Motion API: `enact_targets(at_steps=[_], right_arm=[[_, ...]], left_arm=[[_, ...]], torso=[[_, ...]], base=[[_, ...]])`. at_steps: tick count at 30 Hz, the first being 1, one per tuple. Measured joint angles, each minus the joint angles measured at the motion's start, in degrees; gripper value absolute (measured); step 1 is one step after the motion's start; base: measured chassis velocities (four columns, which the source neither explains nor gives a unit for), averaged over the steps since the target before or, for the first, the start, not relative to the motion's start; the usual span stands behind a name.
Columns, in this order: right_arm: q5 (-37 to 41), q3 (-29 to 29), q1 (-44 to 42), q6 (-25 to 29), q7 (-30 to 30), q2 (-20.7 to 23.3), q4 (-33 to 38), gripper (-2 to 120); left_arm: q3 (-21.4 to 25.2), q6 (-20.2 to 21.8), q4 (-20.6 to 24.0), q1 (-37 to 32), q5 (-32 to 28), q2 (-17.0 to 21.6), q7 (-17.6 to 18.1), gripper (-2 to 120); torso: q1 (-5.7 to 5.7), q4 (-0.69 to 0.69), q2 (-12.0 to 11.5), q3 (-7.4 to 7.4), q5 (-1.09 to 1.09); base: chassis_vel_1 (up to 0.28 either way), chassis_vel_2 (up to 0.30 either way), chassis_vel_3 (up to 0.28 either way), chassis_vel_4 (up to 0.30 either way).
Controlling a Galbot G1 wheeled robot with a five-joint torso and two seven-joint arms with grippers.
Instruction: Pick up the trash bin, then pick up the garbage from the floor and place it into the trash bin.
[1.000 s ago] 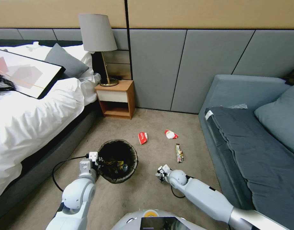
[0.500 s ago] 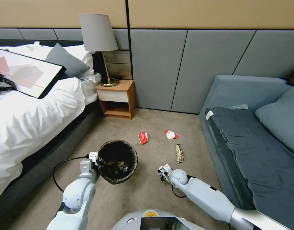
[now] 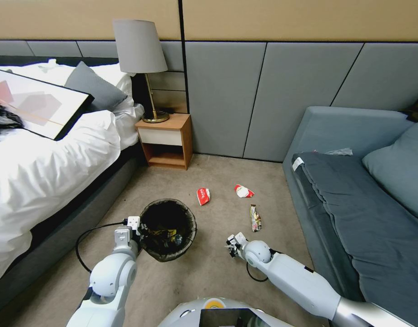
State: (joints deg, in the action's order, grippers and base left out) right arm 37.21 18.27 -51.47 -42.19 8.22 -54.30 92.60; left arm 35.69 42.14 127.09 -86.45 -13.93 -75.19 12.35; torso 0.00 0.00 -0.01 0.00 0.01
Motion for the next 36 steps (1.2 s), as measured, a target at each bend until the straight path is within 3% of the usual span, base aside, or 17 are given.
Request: enact_targets(at_steps=[4, 16, 20, 22, 29, 36], right_arm=[[6.9, -6.0, -1.6, 0.0, 3.0, 3.1, 11.0, 0], [21.6, -15.8, -1.1, 0.0, 9.9, 9.1, 30.6, 0], [26.9, -17.7, 2.6, 0.0, 11.5, 10.1, 36.2, 0], [33.4, -17.9, 7.1, 0.1, 13.3, 10.4, 39.0, 0], [49.0, -15.8, 18.7, 0.1, 16.7, 7.5, 41.5, 0], [57.3, -12.0, 24.1, 0.1, 18.7, 4.2, 41.3, 0]], left_arm=[[-0.4, 0.0, 1.2, -0.1, -1.3, -0.1, -0.1, 0], [-1.0, 0.0, 2.1, -0.3, -1.1, -0.2, -0.4, 0], [-1.3, 0.0, 1.9, -0.2, -0.6, -0.3, -0.5, 0], [-1.4, 0.0, 1.7, -0.2, -0.4, -0.3, -0.6, 0], [-1.5, 0.0, 0.8, 0.0, 0.1, -0.9, -0.6, 0], [-1.6, 0.0, 0.4, 0.0, 0.5, -1.3, -0.7, 0]], torso=[[0.00, 0.00, 0.0, -0.01, -0.01], [0.00, -0.01, 0.0, -0.01, -0.01], [0.00, 0.00, 0.0, -0.01, -0.01], [0.00, 0.00, 0.0, -0.01, -0.01], [0.00, 0.01, 0.0, 0.00, -0.02], [0.00, 0.00, 0.0, 0.00, -0.02]], base=[[0.000, 0.000, 0.000, 0.000], [0.000, 0.000, 0.000, 0.000], [0.000, 0.000, 0.000, 0.000], [0.000, 0.000, 0.000, 0.000], [0.000, 0.000, 0.000, 0.000], [0.000, 0.000, 0.000, 0.000]])
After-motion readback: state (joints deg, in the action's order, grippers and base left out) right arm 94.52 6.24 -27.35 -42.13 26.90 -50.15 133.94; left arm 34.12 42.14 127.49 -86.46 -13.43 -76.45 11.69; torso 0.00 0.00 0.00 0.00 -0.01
